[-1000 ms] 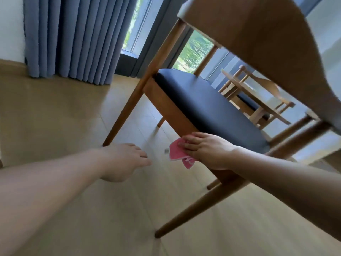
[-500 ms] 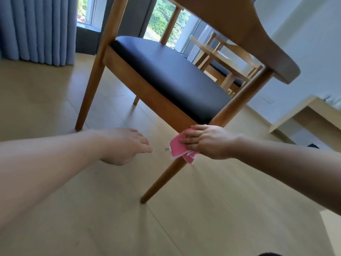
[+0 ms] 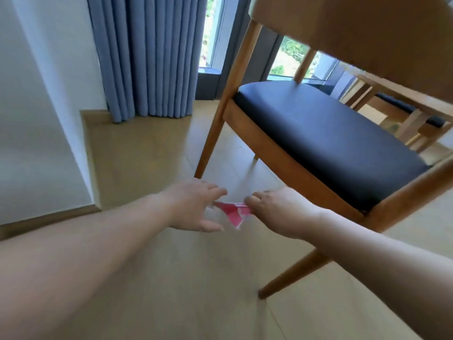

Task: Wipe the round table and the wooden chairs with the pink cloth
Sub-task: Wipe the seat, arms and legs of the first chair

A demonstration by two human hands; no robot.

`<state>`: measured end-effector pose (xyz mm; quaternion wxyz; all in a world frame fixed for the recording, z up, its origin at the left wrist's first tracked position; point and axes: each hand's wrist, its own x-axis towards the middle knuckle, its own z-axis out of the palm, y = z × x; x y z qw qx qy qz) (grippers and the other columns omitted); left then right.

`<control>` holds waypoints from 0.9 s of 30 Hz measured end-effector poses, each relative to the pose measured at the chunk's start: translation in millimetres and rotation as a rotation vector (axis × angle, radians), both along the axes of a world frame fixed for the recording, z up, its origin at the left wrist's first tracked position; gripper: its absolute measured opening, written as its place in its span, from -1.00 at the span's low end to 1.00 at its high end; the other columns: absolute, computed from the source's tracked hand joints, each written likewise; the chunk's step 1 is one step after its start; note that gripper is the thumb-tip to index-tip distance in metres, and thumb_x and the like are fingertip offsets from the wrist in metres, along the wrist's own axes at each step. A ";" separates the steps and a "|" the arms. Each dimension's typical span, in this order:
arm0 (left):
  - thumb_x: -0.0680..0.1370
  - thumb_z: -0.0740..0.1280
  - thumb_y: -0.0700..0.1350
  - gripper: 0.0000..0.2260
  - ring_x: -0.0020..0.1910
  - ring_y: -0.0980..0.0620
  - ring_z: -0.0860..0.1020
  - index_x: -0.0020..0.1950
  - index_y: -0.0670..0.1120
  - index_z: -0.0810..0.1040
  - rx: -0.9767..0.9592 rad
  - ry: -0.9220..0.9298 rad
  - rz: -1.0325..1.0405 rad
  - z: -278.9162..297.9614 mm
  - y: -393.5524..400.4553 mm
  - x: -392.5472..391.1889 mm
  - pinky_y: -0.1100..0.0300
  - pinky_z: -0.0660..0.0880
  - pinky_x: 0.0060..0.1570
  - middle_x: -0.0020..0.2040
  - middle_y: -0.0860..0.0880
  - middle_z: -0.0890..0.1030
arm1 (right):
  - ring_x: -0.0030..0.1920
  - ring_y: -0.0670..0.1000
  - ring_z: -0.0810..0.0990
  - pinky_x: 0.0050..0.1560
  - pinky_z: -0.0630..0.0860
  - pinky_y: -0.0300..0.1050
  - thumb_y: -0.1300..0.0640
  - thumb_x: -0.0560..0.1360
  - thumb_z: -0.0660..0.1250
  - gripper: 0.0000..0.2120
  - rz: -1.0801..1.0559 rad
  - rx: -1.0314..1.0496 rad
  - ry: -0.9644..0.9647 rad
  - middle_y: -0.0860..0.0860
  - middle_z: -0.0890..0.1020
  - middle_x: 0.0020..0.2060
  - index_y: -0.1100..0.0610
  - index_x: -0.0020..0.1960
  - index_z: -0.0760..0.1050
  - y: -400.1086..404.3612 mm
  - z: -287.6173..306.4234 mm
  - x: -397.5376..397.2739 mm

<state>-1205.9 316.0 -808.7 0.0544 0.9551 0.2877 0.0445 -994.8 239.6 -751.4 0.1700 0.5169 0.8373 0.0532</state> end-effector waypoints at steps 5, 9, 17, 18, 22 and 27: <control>0.38 0.31 0.29 -0.46 0.06 0.07 0.54 0.26 0.03 0.49 -0.167 -0.093 0.146 71.2 -18.5 -51.9 0.19 0.45 0.00 0.10 0.09 0.58 | -0.25 0.01 0.55 -0.28 0.51 -0.05 0.12 0.59 0.15 -0.92 -0.082 -0.030 0.235 -0.09 0.52 -0.18 0.02 0.07 0.37 14.8 44.9 -66.1; 0.52 0.31 0.04 -0.85 -0.10 -0.01 0.56 0.00 0.00 0.55 -0.298 -0.193 0.336 169.1 -28.7 -87.5 0.23 0.28 -0.25 -0.11 0.05 0.60 | -0.23 0.06 0.51 -0.31 0.36 -0.07 0.17 0.59 0.12 -0.93 -0.107 -0.145 0.320 -0.04 0.52 -0.15 0.05 0.02 0.35 21.5 135.9 -110.0; 0.57 0.27 0.05 -0.92 -0.18 0.19 0.51 0.00 0.11 0.53 -0.347 -0.233 0.389 474.0 42.1 -120.0 0.22 0.48 -0.16 -0.12 0.15 0.59 | -0.13 0.06 0.58 -0.16 0.50 -0.05 0.10 0.57 0.19 -0.81 -0.028 -0.129 0.458 -0.02 0.57 -0.06 0.01 0.19 0.36 96.1 434.9 -146.8; 0.57 0.29 0.05 -0.94 -0.19 0.19 0.50 -0.02 0.10 0.52 -0.333 -0.242 0.382 514.6 54.5 -120.7 0.23 0.46 -0.19 -0.14 0.15 0.58 | -0.14 0.02 0.57 -0.14 0.52 -0.07 0.02 0.59 0.18 -0.84 -0.064 -0.117 0.504 -0.06 0.57 -0.08 -0.04 0.16 0.37 107.0 474.6 -147.1; 0.54 0.33 0.07 -0.89 -0.26 0.22 0.47 -0.15 0.19 0.43 -0.272 -0.279 0.341 636.8 97.6 -115.1 0.40 0.26 -0.33 -0.25 0.22 0.49 | -0.14 -0.16 0.52 -0.14 0.46 -0.28 -0.14 0.55 0.19 -0.79 -0.208 -0.051 0.678 -0.17 0.55 -0.10 -0.14 0.16 0.40 139.6 594.3 -130.7; 0.51 0.38 0.05 -0.87 -0.26 0.24 0.48 -0.12 0.21 0.42 -0.265 -0.279 0.244 681.8 146.8 -75.2 0.43 0.29 -0.33 -0.27 0.25 0.47 | -0.06 -0.12 0.54 -0.03 0.48 -0.26 0.03 0.55 0.27 -0.81 -0.307 0.024 0.841 -0.12 0.57 -0.06 -0.03 0.16 0.48 171.8 645.8 -82.6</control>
